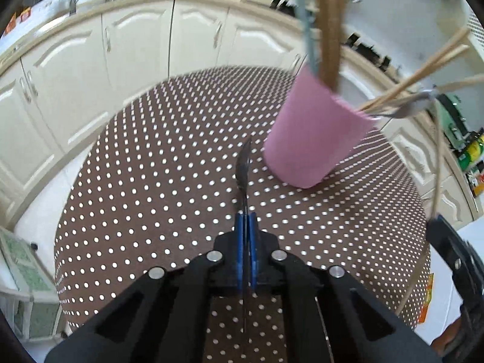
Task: Organize utensils
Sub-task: 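Lift the fork and chopstick upright and carry them over the pink cup, then lower the fork and chopstick into the pink cup, then open both tools to release the fork and chopstick into the cup, then lower the right tool onto the black spork and close on its handle, then lift the black spork upright with the right tool and lower it into the pink cup, then open the right tool to release the spork into the cup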
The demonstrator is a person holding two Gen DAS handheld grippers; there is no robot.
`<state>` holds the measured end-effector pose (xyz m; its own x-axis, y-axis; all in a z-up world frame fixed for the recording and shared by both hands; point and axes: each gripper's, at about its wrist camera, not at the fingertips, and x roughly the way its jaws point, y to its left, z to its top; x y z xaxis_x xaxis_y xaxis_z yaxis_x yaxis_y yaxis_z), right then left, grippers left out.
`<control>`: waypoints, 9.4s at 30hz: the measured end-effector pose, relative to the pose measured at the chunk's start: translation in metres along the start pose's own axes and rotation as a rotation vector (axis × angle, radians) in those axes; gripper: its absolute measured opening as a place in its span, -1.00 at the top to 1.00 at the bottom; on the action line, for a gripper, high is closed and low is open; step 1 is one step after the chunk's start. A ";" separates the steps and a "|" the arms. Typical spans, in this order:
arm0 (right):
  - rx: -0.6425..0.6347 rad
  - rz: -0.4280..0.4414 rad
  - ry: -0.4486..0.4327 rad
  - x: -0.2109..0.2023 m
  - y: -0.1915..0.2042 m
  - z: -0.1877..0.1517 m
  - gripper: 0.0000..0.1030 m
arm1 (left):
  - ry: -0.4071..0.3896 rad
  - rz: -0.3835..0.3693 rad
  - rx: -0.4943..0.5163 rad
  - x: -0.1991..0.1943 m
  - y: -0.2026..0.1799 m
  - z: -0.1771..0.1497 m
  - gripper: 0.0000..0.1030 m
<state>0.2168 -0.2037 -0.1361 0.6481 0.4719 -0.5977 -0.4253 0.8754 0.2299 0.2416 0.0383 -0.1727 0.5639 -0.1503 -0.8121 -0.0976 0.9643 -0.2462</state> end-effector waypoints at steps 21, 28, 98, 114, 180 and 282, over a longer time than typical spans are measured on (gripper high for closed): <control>-0.016 0.034 -0.299 -0.055 0.022 0.036 0.86 | -0.639 -0.239 0.185 -0.129 -0.051 -0.016 0.93; 0.021 0.035 -0.471 -0.056 0.019 0.058 0.86 | -0.842 -0.308 0.146 -0.147 -0.066 0.001 0.93; -0.094 0.012 -0.796 0.015 -0.001 0.119 0.86 | -0.813 -0.364 0.036 -0.023 -0.060 0.049 0.91; -0.110 0.021 -0.775 0.019 -0.002 0.113 0.86 | -0.793 -0.381 -0.010 -0.020 -0.045 0.053 0.67; -0.263 -0.058 0.452 0.125 0.084 -0.018 0.08 | -0.176 0.067 0.070 -0.063 0.048 -0.028 -0.02; -0.046 -0.156 -0.538 0.025 0.045 0.049 0.10 | -0.411 -0.052 0.130 -0.086 -0.004 0.034 -0.36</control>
<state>0.2451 -0.1475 -0.1033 0.9312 0.3354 -0.1430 -0.3184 0.9391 0.1290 0.2209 0.0548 -0.0839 0.8475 -0.1252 -0.5158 0.0286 0.9811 -0.1912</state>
